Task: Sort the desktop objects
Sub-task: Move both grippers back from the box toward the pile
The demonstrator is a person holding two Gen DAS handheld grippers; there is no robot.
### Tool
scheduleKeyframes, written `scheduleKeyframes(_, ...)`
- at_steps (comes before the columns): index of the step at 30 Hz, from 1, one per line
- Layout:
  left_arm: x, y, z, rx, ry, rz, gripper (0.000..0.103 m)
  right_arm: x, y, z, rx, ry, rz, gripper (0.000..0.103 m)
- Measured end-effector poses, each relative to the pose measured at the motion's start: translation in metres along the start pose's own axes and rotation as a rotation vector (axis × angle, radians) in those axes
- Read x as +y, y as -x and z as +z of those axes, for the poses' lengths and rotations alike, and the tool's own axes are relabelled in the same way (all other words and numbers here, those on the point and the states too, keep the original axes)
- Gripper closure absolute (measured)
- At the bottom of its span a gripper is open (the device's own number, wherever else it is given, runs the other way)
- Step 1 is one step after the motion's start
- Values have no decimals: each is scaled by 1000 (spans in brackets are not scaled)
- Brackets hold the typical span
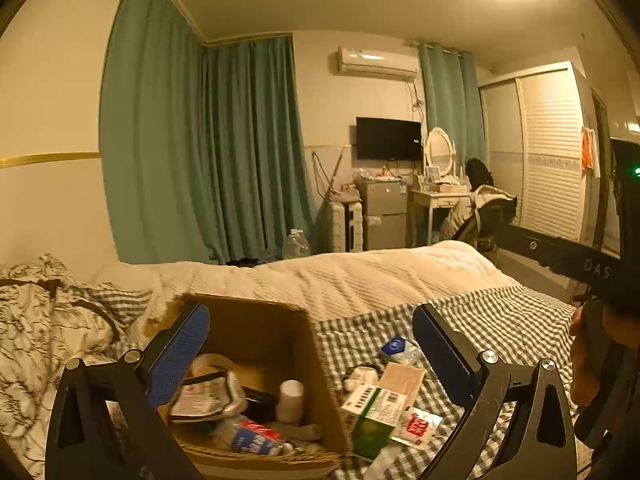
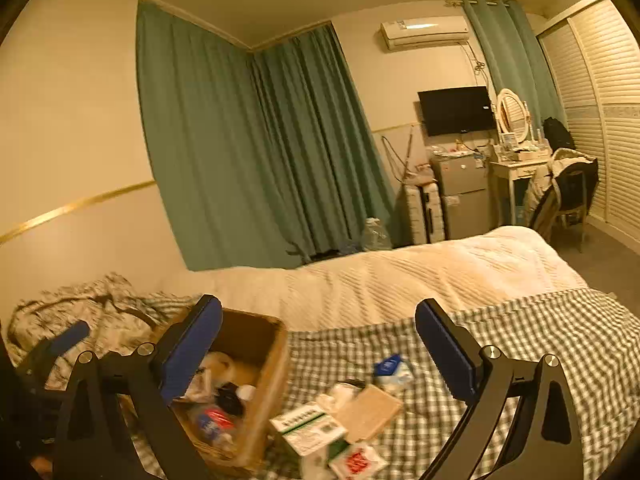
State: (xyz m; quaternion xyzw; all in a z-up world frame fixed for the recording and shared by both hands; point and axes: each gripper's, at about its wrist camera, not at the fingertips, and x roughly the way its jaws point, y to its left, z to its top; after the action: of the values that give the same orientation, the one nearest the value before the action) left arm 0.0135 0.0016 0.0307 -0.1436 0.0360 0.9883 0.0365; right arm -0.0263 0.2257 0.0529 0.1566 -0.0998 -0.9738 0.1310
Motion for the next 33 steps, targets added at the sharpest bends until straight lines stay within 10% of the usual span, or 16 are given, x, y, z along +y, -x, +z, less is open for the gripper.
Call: scheduleKeyframes(33, -109, -177, -82, 530, -274, -301, 1, -122, -154, -62, 321, -108, -77, 0)
